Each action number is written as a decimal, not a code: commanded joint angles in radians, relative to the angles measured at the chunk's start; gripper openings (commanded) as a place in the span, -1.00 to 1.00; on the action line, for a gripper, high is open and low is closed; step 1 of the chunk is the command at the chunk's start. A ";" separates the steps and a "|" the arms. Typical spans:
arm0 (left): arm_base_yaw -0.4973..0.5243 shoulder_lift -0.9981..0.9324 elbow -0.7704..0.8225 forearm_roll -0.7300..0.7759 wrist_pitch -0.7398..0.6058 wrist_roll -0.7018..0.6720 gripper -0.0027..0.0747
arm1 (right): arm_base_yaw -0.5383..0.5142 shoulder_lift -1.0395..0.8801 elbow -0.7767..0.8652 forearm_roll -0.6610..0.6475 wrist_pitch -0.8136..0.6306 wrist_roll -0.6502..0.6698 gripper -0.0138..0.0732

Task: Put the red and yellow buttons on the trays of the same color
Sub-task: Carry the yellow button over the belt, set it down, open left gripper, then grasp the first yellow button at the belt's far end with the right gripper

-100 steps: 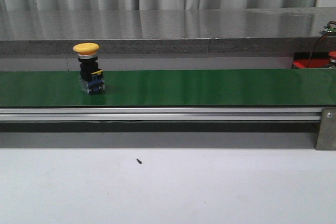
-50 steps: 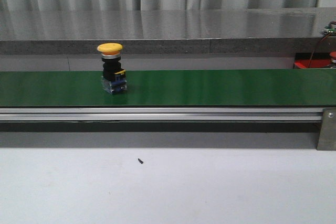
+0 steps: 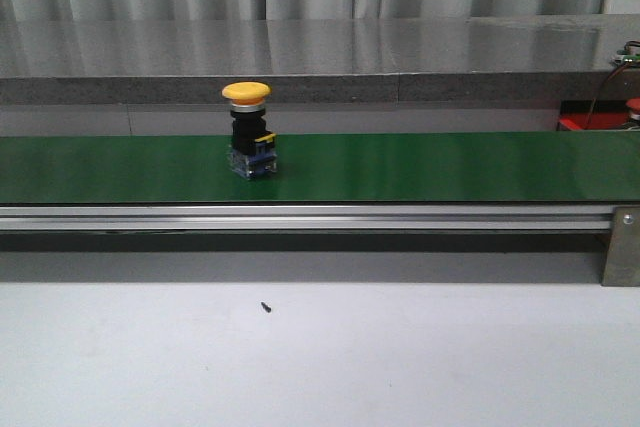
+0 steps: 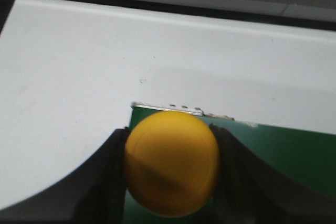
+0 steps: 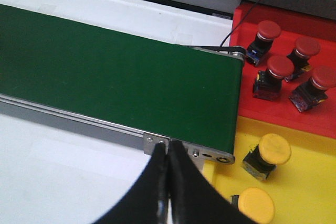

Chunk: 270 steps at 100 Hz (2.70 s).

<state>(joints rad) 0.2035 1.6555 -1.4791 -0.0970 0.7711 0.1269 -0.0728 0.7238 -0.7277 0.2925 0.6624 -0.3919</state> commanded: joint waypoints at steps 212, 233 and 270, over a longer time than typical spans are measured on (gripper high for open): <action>-0.394 -0.868 0.714 -0.043 -0.402 0.019 0.05 | -0.002 -0.002 -0.026 0.020 -0.233 -0.009 -0.90; -0.394 -1.080 0.862 -0.037 -0.404 0.019 -0.41 | -0.002 -0.002 -0.026 0.021 -0.233 -0.009 -0.90; -0.394 -1.270 0.986 -0.037 -0.399 0.019 -0.98 | -0.002 0.001 -0.026 0.028 -0.196 -0.009 -0.85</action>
<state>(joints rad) -0.1836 0.3880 -0.4706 -0.1299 0.4453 0.1454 -0.0728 0.7238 -0.7272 0.3025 0.5096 -0.3919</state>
